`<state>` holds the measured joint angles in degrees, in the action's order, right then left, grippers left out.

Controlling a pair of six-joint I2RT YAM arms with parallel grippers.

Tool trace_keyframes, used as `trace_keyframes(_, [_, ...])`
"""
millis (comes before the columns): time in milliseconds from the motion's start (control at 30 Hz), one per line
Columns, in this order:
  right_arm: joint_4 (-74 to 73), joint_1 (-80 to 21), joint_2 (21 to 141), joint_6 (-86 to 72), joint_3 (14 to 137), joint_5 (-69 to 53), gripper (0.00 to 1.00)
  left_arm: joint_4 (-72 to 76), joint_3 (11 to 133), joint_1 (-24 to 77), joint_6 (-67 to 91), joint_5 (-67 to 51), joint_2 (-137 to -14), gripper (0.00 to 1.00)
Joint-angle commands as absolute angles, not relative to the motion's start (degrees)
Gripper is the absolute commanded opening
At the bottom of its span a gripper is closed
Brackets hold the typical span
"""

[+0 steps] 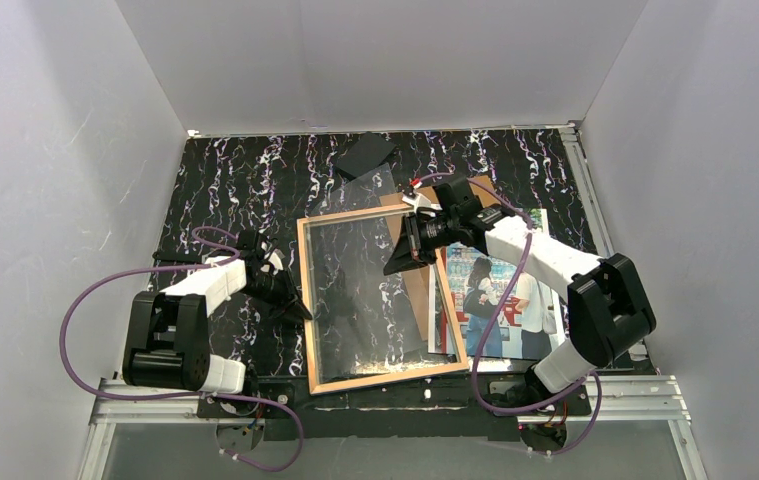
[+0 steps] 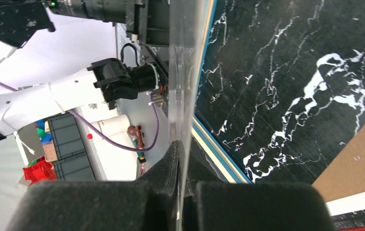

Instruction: Put the photo into the frame

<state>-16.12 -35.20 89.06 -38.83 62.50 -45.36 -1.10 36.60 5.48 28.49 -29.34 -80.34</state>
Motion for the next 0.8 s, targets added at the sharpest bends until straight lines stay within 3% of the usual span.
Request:
trace_keyframes(0, [-25.7,-36.1,90.9,-34.3,65.0,-41.2,0.08,-6.3,37.7,5.7,28.7,-33.0,-81.2,0.01])
trace_keyframes(767, [-37.8,-40.1,96.1,-31.3,72.1,-30.7,0.43,-6.3,37.9,5.7,28.8,-33.4,-81.2,0.0])
